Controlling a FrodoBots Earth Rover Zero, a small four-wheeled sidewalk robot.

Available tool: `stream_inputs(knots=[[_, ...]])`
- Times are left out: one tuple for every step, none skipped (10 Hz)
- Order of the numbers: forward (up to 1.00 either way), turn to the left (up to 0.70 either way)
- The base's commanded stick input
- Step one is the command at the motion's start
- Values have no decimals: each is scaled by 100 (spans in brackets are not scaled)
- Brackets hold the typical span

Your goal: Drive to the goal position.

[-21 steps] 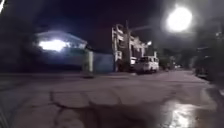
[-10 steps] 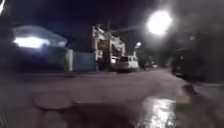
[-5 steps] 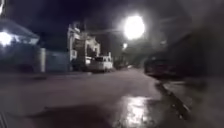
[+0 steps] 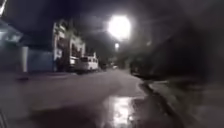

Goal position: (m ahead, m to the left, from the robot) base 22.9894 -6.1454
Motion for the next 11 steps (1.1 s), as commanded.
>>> stream_inputs(knots=[[0, 0], [0, 0], [0, 0], [0, 0], [0, 0], [0, 0], [68, 0], [70, 0], [70, 0], [70, 0], [70, 0]])
